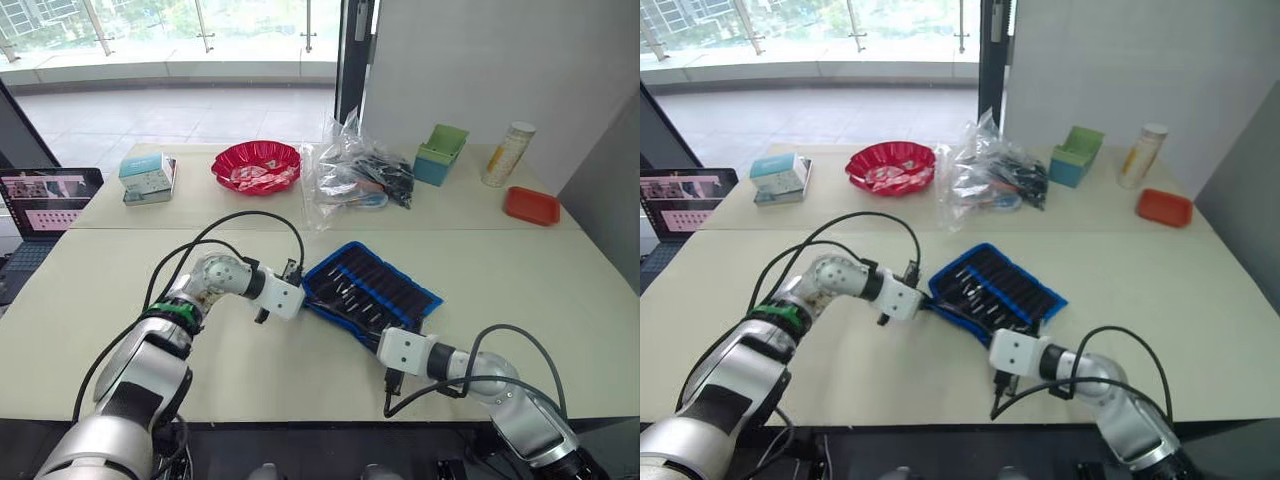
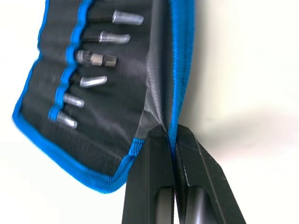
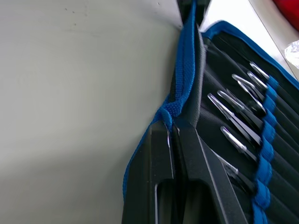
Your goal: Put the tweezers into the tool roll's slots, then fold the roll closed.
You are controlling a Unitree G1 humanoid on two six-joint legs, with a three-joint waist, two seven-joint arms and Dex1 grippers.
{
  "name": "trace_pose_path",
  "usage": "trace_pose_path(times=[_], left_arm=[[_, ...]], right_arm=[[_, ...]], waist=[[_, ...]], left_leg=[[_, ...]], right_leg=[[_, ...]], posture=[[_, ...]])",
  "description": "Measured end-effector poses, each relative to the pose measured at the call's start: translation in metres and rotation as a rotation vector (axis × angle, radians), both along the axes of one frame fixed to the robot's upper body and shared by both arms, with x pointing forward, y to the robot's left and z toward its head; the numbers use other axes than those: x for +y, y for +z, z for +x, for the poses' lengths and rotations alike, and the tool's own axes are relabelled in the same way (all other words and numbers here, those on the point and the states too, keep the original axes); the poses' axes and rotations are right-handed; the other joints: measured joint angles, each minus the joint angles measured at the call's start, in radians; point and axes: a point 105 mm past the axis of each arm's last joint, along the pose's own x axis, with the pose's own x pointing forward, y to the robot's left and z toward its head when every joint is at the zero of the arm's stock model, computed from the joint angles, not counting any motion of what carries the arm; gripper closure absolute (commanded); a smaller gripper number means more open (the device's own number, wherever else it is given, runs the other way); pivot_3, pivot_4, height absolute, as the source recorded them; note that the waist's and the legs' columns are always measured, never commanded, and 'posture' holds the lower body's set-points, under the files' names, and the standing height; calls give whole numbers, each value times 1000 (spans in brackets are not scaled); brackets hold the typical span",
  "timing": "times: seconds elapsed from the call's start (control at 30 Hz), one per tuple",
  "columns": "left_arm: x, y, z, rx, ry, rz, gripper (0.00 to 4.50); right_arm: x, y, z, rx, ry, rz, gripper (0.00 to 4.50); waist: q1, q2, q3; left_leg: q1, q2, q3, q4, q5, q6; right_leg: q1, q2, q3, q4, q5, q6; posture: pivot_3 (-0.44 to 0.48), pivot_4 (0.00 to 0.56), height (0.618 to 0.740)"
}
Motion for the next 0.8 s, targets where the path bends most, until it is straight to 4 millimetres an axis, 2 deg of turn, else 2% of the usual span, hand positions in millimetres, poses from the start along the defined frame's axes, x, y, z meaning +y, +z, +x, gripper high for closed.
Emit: trace_pose_path(times=[0.23,0.33,0.4,0.63,0.8], left_arm=[[25,-9,-51,285,101,-70,4473],[29,-12,-78,449,160,-113,4473],[29,-14,-87,490,182,-110,4473],[31,-16,-83,496,283,-127,4473],[32,-7,-69,660,447,-299,4473]], right_arm=[[4,-1,1,3,81,7,4500],[8,0,-2,27,132,30,4500],[11,1,-6,39,165,43,4500],[9,5,-8,94,210,82,4500],[7,20,8,101,181,134,4500]], waist=[[-15,1,0],[-16,1,0],[-9,1,0],[8,1,0],[8,1,0]], left_leg=[[1,2,-4,0,-1,1],[1,2,-7,0,-2,3],[0,1,-7,1,-3,5],[2,0,-7,2,-3,5],[1,0,-7,2,-2,6]], right_leg=[[1,1,1,1,0,0],[1,1,1,1,0,0],[2,1,1,1,0,0],[2,0,1,-1,0,0],[1,0,1,0,0,0]], posture=[[0,150,740],[0,150,740],[0,150,740],[0,150,740],[0,150,740]])
